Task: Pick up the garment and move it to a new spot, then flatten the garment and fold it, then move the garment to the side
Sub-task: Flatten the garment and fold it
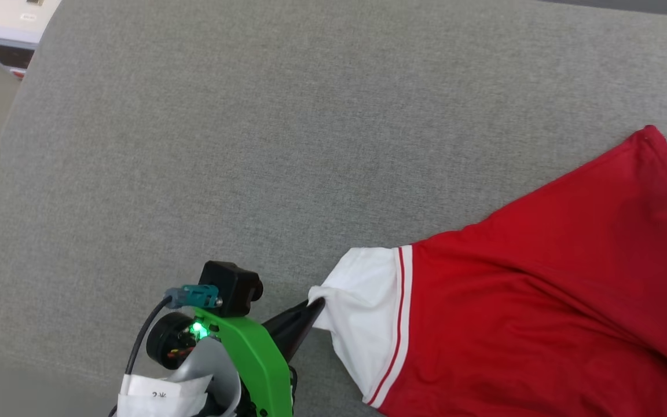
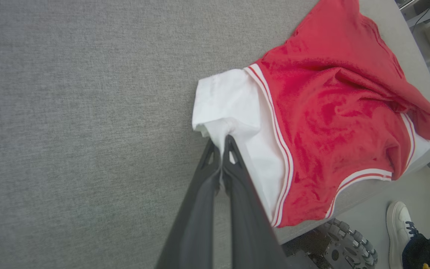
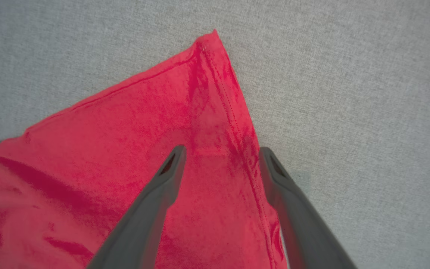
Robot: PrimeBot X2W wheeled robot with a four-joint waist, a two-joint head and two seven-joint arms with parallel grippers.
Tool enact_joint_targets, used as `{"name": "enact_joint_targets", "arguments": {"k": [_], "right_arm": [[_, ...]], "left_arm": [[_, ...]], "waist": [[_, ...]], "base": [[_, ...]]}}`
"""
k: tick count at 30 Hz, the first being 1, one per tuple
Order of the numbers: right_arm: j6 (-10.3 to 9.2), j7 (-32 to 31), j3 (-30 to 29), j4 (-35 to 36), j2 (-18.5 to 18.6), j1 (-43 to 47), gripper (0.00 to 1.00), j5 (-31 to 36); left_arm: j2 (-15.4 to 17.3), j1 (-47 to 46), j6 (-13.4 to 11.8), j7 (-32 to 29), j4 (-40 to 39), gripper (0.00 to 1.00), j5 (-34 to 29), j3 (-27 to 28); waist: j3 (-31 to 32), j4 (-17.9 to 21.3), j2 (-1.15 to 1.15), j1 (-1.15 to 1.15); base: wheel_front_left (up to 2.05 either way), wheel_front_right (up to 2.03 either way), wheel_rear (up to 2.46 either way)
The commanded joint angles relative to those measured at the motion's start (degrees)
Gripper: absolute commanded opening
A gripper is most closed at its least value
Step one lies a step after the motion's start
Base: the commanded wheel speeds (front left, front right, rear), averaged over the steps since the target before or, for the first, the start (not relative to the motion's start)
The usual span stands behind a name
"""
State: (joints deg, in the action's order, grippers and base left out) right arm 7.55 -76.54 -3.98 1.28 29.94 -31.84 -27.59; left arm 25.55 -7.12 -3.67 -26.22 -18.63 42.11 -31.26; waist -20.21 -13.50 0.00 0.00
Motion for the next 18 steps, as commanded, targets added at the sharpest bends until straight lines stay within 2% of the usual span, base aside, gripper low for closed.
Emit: {"name": "enact_joint_targets", "arguments": {"k": [1,11,18], "right_arm": [[-0.06,-0.34,0.29,-1.34,0.34,-1.71,1.00,0.66],[-0.06,0.35,1.54,-9.06,2.29,-7.33,1.00,3.34],[-0.06,-0.83,4.53,-11.07,3.65,-5.02,1.00,2.41]], "left_arm": [[-0.31,-1.32,0.43,0.46,-0.07,0.00,-0.42,-0.06],[-2.07,-3.64,1.47,1.55,0.49,0.00,-0.74,-1.08],[-2.61,-4.76,2.11,1.91,1.51,0.00,-0.92,-1.64]], "waist": [[-3.64,-3.57,0.00,0.00],[-7.34,-7.27,0.00,0.00],[-7.98,-8.71,0.00,0.00]], "base": [[0.00,0.00,0.00],[0.00,0.00,0.00],[0.00,0.00,0.00]]}}
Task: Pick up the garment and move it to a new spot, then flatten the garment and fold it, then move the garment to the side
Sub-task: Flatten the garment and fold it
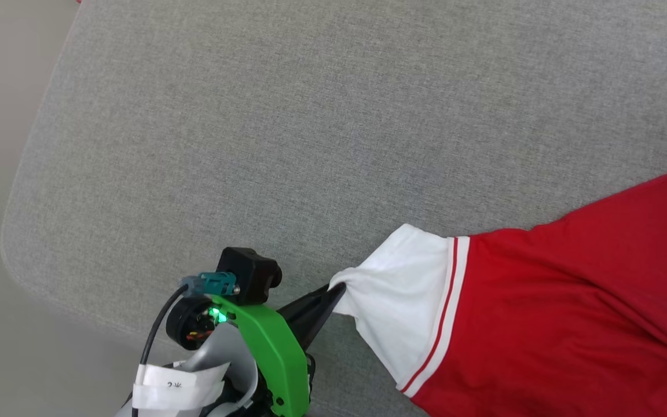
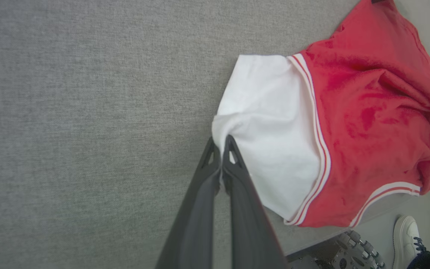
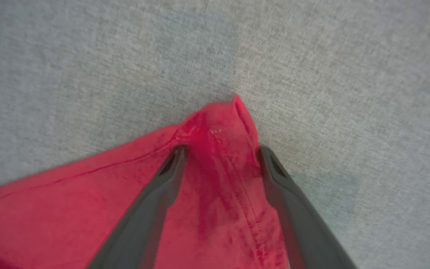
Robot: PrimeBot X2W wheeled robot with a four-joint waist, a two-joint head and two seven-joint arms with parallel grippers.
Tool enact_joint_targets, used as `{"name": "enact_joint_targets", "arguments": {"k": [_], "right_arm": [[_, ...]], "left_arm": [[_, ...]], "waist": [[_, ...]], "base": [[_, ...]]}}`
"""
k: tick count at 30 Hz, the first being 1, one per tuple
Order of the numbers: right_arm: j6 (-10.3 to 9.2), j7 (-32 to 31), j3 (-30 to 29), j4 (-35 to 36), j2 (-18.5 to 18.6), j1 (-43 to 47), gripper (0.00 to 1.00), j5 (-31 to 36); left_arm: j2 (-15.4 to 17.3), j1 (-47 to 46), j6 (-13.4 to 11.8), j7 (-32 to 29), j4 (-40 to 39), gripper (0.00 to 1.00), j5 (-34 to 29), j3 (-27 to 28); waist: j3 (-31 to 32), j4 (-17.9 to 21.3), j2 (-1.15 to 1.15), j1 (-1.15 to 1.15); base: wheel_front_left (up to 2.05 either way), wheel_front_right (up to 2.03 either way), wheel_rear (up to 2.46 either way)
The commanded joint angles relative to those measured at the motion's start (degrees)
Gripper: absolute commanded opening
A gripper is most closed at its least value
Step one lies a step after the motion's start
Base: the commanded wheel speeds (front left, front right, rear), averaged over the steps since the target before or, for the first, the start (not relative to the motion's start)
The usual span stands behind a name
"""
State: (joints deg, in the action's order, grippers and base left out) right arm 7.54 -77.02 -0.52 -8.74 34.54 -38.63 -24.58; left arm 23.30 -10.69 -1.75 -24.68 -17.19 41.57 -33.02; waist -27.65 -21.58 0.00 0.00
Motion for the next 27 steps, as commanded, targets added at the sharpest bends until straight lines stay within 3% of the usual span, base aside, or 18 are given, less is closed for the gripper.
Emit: {"name": "enact_joint_targets", "arguments": {"k": [1,3,4,5,14,27], "right_arm": [[-0.05,-0.48,1.66,-1.12,-0.66,2.39,1.00,-0.87],[-0.05,-0.54,2.46,-1.36,-0.26,3.34,1.00,-1.51],[-0.05,-0.60,2.66,-1.47,-0.23,3.72,0.93,-1.69],[-0.05,-1.02,3.09,-1.58,-0.25,4.82,0.00,-2.26],[-0.05,3.07,3.06,-1.30,-0.41,4.82,0.00,-2.49],[-0.05,20.12,4.25,-2.85,-0.87,3.59,0.00,-4.28]], "left_arm": [[-0.40,-1.31,0.16,0.49,0.14,0.00,-0.37,0.20],[-0.45,-1.48,0.16,0.66,0.32,0.00,-0.33,0.31],[-0.48,-1.53,0.15,0.72,0.42,0.00,-0.31,0.33],[-0.62,-1.56,0.09,0.91,0.69,0.00,-0.18,0.35],[-0.45,-1.51,-0.13,1.29,1.50,0.00,0.23,0.77],[1.85,-1.30,-2.28,3.40,2.09,0.00,-0.28,4.78]], "waist": [[-0.58,-0.74,0.00,0.00],[-0.61,-0.89,0.00,0.00],[-0.58,-0.92,0.00,0.00],[-0.40,-0.97,0.00,0.00],[1.21,-0.28,0.00,0.00],[11.57,5.51,0.00,0.00]], "base": [[0.00,0.00,0.00],[0.00,0.00,0.00],[0.00,0.00,0.00],[0.00,0.00,0.00],[0.00,0.00,0.00],[0.00,0.00,0.00]]}}
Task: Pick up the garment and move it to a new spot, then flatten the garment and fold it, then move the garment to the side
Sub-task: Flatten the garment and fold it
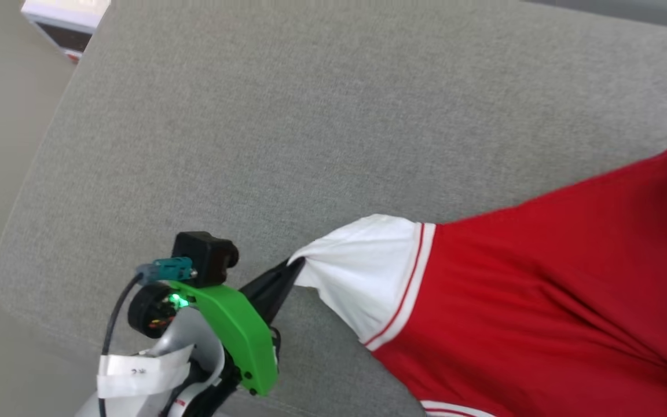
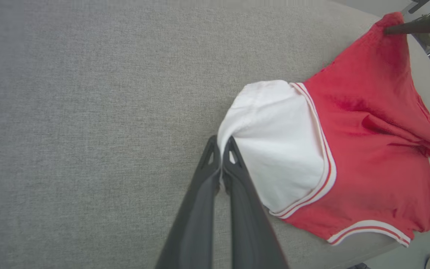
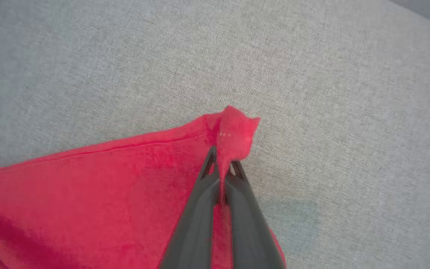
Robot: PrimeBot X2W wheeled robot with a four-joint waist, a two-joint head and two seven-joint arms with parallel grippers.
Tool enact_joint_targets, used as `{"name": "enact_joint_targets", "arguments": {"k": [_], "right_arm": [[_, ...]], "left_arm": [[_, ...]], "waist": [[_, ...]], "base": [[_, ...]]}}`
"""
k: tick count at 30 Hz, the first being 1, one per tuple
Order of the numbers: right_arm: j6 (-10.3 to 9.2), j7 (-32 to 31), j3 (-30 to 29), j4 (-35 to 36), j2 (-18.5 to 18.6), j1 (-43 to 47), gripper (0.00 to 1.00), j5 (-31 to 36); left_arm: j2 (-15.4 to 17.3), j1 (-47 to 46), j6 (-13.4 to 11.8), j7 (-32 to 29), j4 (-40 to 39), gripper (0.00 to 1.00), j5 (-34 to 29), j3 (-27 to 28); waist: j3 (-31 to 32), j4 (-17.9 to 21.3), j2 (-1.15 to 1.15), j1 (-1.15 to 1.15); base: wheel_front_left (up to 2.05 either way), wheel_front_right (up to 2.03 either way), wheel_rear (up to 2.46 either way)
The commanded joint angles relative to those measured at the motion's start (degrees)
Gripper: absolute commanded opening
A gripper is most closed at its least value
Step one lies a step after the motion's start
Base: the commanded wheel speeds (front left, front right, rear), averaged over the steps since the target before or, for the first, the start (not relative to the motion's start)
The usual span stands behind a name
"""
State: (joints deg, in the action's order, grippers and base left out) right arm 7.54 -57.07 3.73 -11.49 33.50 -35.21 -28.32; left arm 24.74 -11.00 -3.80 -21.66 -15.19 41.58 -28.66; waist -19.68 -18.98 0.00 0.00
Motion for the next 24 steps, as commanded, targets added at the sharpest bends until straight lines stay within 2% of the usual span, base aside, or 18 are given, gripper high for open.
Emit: {"name": "enact_joint_targets", "arguments": {"k": [1,11,24], "right_arm": [[-0.05,1.71,0.06,-0.13,0.13,0.11,0.00,-0.93],[-0.05,12.82,0.18,3.30,0.57,1.66,0.00,-4.27],[-0.05,18.57,-2.98,11.99,0.72,9.27,0.00,-6.50]], "left_arm": [[0.70,-1.09,-0.48,0.67,-0.01,0.00,-0.39,0.99],[3.62,-3.17,-3.65,3.98,-2.60,0.00,-2.19,7.60],[5.19,-3.88,-7.61,7.07,-9.56,0.00,-3.38,13.88]], "waist": [[4.65,3.57,0.00,0.00],[13.17,9.53,0.00,0.00],[18.49,15.52,0.00,0.00]], "base": [[0.00,0.00,0.00],[0.00,0.00,0.00],[0.00,0.00,0.00]]}}
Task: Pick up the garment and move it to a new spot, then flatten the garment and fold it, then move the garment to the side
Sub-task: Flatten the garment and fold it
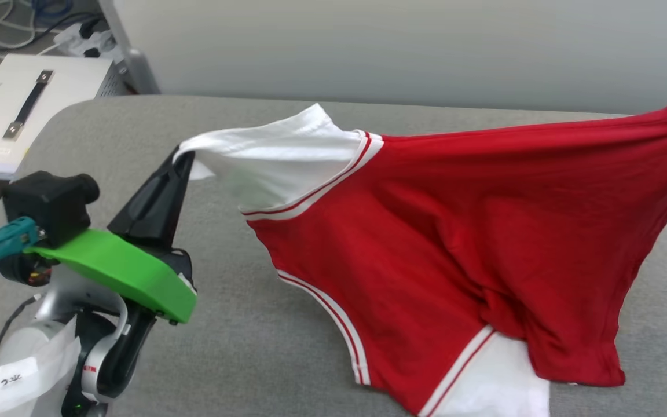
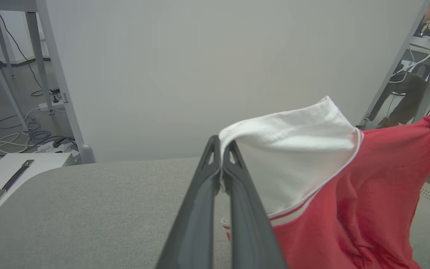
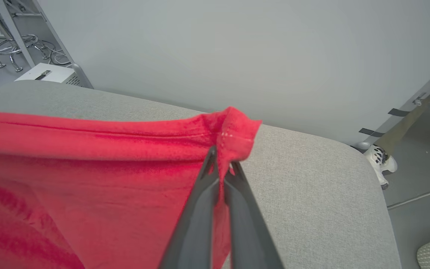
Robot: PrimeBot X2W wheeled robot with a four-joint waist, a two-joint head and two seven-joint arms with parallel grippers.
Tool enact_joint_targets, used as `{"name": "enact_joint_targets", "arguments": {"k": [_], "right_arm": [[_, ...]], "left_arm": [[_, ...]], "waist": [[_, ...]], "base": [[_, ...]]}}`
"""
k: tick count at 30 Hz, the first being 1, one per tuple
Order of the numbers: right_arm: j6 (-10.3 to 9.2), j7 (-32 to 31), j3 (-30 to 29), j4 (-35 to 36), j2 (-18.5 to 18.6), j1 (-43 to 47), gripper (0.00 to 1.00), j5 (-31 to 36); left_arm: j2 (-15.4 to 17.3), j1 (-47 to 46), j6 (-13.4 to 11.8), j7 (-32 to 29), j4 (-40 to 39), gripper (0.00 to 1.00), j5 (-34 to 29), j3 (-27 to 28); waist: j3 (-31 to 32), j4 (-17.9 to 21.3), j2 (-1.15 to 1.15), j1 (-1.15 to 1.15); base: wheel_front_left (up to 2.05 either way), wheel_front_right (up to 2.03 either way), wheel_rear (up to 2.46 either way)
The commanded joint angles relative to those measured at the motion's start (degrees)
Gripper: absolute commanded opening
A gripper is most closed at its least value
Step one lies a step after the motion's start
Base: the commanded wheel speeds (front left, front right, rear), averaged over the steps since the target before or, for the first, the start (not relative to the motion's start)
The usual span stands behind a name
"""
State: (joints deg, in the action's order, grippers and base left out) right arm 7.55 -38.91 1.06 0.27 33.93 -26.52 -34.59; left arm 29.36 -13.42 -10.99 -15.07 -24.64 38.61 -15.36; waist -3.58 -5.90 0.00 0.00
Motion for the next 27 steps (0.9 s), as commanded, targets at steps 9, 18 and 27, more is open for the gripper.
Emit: {"name": "enact_joint_targets", "arguments": {"k": [9,18,27], "right_arm": [[-0.06,3.79,-3.84,7.22,-0.74,0.98,0.00,0.00],[-0.06,7.74,-6.73,9.95,-3.06,-4.95,0.00,2.88],[-0.06,11.86,-7.74,8.48,-3.82,-10.12,0.00,5.11]], "left_arm": [[1.60,-7.01,-1.29,3.37,-3.05,0.00,-2.60,4.43],[3.82,-18.31,-0.33,5.64,-2.47,0.00,-4.48,8.49],[7.83,-26.33,2.43,3.51,0.43,0.00,-5.08,9.14]], "waist": [[4.24,4.97,0.00,0.00],[3.06,6.48,0.00,0.00],[-1.80,7.27,0.00,0.00]], "base": [[0.00,0.00,0.00],[0.00,0.00,0.00],[0.00,0.00,0.00]]}}
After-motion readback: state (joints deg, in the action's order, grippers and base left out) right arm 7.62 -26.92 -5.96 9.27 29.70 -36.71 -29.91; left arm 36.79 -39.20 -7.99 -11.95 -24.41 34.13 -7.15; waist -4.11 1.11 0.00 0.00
